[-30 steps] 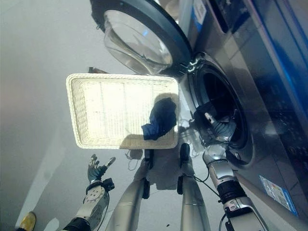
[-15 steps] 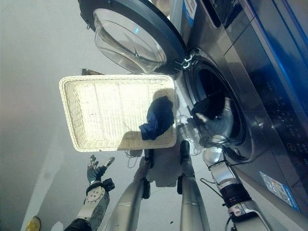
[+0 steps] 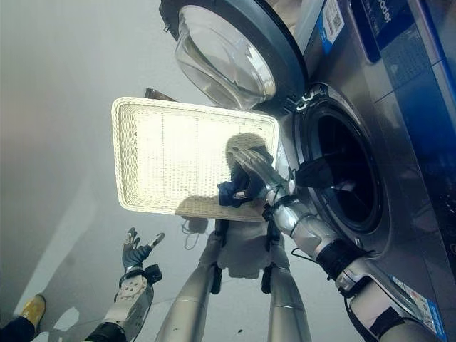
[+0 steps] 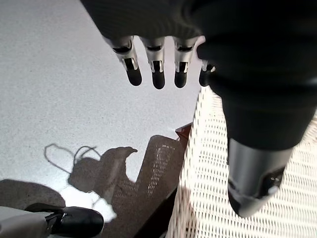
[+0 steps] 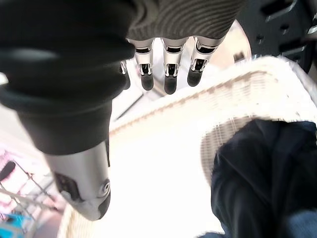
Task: Put the clothes into the washing machine.
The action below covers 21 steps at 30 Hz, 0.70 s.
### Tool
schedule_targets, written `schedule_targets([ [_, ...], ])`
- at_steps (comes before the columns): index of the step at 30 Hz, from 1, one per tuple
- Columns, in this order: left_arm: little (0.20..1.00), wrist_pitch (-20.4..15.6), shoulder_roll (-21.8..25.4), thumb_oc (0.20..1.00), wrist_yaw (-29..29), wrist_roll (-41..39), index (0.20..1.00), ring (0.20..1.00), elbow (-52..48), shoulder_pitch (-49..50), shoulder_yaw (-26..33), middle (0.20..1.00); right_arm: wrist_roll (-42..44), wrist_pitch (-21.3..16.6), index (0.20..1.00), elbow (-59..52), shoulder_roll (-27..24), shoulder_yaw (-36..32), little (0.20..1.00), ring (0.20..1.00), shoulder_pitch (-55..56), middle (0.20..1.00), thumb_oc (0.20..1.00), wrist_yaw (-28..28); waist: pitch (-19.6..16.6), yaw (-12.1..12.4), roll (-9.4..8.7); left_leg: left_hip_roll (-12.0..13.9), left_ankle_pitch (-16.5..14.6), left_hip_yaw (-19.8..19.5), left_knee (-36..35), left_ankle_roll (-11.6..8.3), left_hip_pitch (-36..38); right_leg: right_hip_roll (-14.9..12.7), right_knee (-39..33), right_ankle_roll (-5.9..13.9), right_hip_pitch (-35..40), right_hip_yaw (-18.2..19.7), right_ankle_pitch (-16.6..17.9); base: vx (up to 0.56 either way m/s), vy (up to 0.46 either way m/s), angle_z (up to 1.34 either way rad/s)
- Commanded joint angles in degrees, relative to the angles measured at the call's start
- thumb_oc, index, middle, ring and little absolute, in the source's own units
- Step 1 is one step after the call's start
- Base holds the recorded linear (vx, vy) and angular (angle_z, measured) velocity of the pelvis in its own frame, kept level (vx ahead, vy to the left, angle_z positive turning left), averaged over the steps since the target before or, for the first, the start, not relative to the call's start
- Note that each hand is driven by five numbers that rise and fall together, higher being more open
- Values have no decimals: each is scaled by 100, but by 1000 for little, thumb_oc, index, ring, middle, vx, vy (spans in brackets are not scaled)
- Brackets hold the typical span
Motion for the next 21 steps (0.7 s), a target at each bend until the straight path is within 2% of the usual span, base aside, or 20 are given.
schedule_targets([
  [1,1000,-2,236,1000,11,-32,1000,1000,103,-123,-25,1000,-39,498,1000,235,32,176,1000,1000,-240,1000,1000,256,-110,245,-123,-222,7,100,66,54,-78,-208,19,406,73,-122,342,-1,-69,15],
  [3,1000,30,244,1000,3,-25,1000,1000,103,-184,-67,1000,-249,729,1000,682,99,286,1000,1000,-355,1000,1000,285,-110,305,-110,-224,24,70,51,52,-92,-217,15,409,85,-167,341,3,-57,10],
  [12,1000,111,224,1000,-42,58,1000,1000,122,-379,-259,1000,-420,1112,1000,2328,457,393,1000,1000,-900,1000,1000,248,-110,518,-20,-238,87,-32,-7,47,-180,-260,4,425,54,-315,371,7,-53,6],
  [15,1000,76,150,1000,-103,72,1000,1000,172,-442,-350,1000,-868,1469,1000,3091,670,390,1000,1000,-1125,1000,1000,341,-110,608,66,-256,114,-83,-5,44,-260,-277,28,419,-15,-368,375,10,-24,6],
  [16,1000,76,149,1000,-103,70,1000,1000,174,-446,-352,1000,-890,1484,1000,3122,680,390,1000,1000,-1139,1000,1000,351,-110,610,69,-256,115,-85,-5,43,-263,-277,29,419,-18,-372,374,10,-14,3],
  [19,1000,28,62,1000,-123,108,1000,1000,162,-444,-431,1000,-1426,1888,1000,3649,802,484,1000,1000,-1267,1000,1000,681,-110,700,142,-279,136,-134,-12,49,-321,-294,37,410,-58,-429,376,5,-9,1],
  [21,1000,5,47,1000,-122,108,1000,1000,148,-440,-464,1000,-1523,1923,1000,3753,828,500,1000,1000,-1287,1000,1000,764,-110,720,164,-289,143,-154,-7,51,-338,-300,40,407,-69,-441,380,13,-17,7],
])
